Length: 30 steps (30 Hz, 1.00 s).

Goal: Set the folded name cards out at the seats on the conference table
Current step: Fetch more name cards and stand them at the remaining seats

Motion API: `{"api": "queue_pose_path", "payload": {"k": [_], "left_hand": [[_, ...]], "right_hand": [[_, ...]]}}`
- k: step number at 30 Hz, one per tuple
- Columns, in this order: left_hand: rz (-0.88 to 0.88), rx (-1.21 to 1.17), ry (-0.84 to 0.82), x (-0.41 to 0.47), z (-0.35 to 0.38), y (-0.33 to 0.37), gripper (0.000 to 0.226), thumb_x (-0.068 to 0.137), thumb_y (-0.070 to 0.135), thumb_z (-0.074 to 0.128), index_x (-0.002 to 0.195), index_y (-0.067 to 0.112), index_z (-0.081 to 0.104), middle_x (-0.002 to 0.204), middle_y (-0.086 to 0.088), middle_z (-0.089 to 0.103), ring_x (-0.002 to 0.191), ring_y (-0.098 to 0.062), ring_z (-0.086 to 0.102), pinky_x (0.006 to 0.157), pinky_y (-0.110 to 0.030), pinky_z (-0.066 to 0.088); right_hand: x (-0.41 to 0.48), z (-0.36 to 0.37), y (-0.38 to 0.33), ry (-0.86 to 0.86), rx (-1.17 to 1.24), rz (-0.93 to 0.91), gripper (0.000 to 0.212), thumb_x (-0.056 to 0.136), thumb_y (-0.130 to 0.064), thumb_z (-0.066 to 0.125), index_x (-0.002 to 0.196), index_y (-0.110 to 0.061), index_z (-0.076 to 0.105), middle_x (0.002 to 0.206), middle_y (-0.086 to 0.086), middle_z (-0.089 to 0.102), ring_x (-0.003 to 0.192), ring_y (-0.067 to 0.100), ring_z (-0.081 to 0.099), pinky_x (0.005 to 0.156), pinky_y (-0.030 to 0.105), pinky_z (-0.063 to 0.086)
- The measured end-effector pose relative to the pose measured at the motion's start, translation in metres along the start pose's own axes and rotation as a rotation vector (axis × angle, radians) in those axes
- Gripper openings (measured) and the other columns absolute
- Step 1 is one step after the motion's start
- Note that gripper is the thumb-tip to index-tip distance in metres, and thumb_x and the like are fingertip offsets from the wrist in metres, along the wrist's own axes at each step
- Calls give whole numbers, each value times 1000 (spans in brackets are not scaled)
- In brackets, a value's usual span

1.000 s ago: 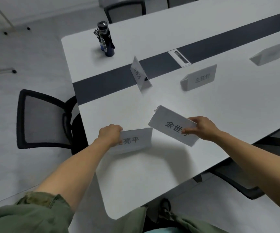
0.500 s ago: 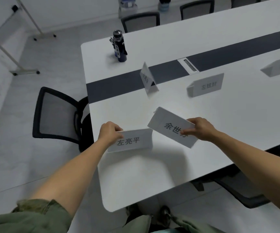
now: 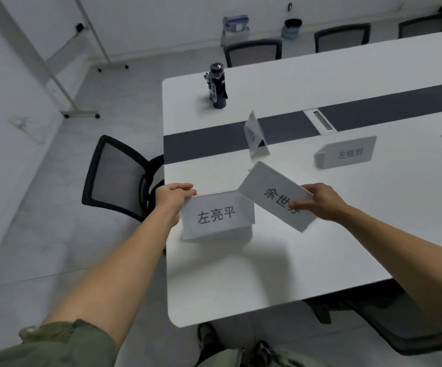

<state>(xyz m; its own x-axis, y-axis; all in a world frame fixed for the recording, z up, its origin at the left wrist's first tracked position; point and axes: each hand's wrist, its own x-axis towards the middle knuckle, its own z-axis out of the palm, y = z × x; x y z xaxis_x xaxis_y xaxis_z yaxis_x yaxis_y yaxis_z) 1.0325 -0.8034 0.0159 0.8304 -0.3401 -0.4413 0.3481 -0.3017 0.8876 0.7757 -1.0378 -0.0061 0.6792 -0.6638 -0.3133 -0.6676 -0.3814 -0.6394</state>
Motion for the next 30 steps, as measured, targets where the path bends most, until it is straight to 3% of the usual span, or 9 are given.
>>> {"api": "queue_pose_path", "payload": {"k": [2,8,11,15,22,27,30], "left_hand": [[-26,-51,3,0,-10,4,12,80,-8,69,87,2,69,92,-17,71,85,-28,69,77,-37,59],[-4,-88,-21,-8,-59,24,25,78,-19,60,89,2,67,88,-14,69,78,-23,66,62,-30,56],[15,-92,7,-7,-99,30,36,75,-27,50,93,1,66,90,-14,68,79,-22,66,63,-29,53],[4,-185,50,-10,-155,29,33,78,-28,47,87,0,63,89,-16,67,83,-24,66,70,-30,55],[-41,-310,205,-25,-308,0,30,82,-27,43,90,-3,58,95,-19,65,81,-23,64,68,-29,51],[-74,-334,310,-35,-431,-23,34,83,-27,40,104,-6,57,114,-25,60,98,-31,59,84,-37,49],[-95,-333,356,-39,-503,-28,30,83,-27,42,93,-4,58,117,-24,61,88,-30,62,75,-35,53]], "right_hand": [[3,-2,-9,-4,19,-14,34,74,-35,82,105,-25,71,95,4,72,83,26,69,78,46,59],[17,1,-58,-6,36,-91,37,75,-35,81,109,-25,70,95,4,72,81,25,70,76,43,60],[22,12,-95,-19,53,-149,35,75,-34,81,107,-27,70,95,2,71,81,23,69,75,41,59],[26,37,-139,-49,45,-205,33,73,-36,83,102,-28,72,93,1,74,81,22,70,76,43,59],[16,134,-263,-156,-39,-344,30,74,-38,81,102,-36,69,88,-2,74,78,21,70,71,36,58],[-3,226,-357,-189,-78,-390,26,72,-40,82,95,-32,72,85,-3,73,79,20,69,75,36,56],[-15,278,-413,-225,-92,-441,21,73,-39,82,90,-33,71,80,-11,71,78,15,68,71,33,54]]}}
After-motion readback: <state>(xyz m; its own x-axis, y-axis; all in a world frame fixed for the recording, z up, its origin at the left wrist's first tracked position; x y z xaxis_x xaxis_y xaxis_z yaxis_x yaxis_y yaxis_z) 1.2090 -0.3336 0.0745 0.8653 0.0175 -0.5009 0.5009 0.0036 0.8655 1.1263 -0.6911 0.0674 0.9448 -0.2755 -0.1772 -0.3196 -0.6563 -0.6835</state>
